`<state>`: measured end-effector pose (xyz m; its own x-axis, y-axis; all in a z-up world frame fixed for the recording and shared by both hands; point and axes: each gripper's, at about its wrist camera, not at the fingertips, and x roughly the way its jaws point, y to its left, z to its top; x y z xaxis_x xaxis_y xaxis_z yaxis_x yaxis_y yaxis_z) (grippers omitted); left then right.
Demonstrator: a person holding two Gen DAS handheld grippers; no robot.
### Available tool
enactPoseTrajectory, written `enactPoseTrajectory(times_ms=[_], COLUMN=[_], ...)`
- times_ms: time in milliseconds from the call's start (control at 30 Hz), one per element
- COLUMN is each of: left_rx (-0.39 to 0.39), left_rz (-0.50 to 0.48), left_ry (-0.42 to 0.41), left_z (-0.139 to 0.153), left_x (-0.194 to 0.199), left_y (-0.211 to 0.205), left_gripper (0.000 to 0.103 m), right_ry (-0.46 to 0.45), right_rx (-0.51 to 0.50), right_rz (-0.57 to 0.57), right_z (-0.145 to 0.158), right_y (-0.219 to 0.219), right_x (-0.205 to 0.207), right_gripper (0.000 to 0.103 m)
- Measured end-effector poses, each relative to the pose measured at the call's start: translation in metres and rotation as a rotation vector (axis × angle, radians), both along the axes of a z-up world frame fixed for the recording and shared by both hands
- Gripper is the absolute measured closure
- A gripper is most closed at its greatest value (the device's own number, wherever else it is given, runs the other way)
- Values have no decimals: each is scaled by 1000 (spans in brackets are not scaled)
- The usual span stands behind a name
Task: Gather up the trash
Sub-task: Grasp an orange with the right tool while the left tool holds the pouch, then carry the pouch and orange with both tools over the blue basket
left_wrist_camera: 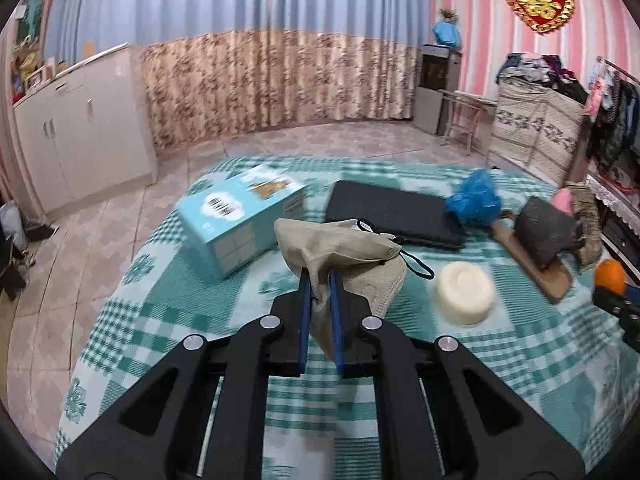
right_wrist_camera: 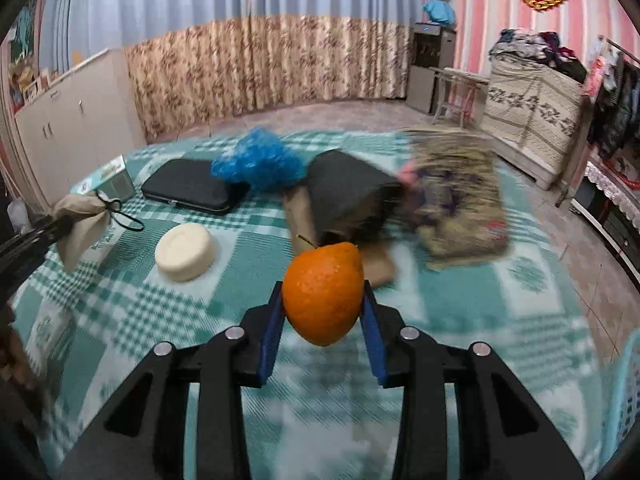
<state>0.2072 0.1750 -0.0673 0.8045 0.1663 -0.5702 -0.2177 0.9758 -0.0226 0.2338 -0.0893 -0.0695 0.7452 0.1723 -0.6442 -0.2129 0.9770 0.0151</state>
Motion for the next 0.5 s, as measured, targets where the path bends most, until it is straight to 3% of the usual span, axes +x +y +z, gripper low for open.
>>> enactPoseTrajectory(times_ms=[267, 500], left_rx=[26, 9], left_rz=[-123, -295], left_ry=[-90, -118], left_z=[44, 66], left_x=[-11, -12], left_y=[-72, -161], left_gripper=[95, 95], right_ry=[-92, -125], right_rx=[63, 60], right_rz=[-108, -232], right_z=[45, 52], right_y=[-104, -187], right_x=[-48, -84], right_gripper=[66, 66])
